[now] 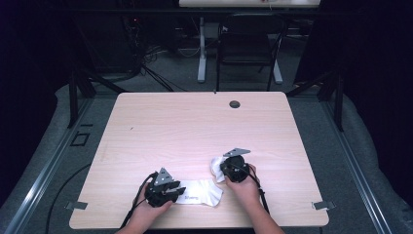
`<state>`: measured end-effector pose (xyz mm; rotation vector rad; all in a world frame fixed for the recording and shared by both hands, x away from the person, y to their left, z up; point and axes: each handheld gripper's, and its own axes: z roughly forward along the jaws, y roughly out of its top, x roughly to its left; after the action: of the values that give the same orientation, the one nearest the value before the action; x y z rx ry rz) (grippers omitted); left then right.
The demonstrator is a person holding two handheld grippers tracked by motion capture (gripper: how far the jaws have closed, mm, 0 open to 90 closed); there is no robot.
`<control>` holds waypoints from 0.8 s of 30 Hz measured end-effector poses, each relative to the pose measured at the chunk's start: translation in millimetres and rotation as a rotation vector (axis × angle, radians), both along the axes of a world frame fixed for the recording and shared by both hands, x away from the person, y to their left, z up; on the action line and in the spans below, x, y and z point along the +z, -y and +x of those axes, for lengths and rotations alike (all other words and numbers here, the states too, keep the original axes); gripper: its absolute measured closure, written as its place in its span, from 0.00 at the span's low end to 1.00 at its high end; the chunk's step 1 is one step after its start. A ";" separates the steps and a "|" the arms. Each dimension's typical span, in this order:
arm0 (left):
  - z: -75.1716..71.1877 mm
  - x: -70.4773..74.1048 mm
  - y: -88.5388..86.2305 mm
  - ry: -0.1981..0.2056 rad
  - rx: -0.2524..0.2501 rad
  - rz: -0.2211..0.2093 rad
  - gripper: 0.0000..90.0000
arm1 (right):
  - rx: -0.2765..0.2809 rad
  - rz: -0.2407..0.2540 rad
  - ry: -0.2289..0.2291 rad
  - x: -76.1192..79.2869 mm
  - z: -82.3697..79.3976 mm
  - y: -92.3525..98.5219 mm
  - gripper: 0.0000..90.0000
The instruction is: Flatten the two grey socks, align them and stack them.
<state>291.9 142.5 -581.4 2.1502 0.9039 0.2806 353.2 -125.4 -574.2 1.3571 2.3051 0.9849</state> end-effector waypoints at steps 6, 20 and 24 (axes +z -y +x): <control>-3.4 -0.5 4.5 -0.009 0.009 -0.016 0.72 | 0.057 -0.002 0.002 -0.3 7.2 -28.6 1.00; -1.9 5.9 1.1 -0.004 0.020 -0.048 0.68 | 0.114 -0.001 0.023 2.1 13.2 -68.4 0.97; 4.6 12.7 -7.0 0.013 0.059 -0.071 0.66 | 0.130 0.010 0.059 11.8 8.7 -68.0 0.93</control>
<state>296.6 149.5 -568.7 2.0573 0.9568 0.2868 361.9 -57.4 -562.3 1.1778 2.3723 1.0624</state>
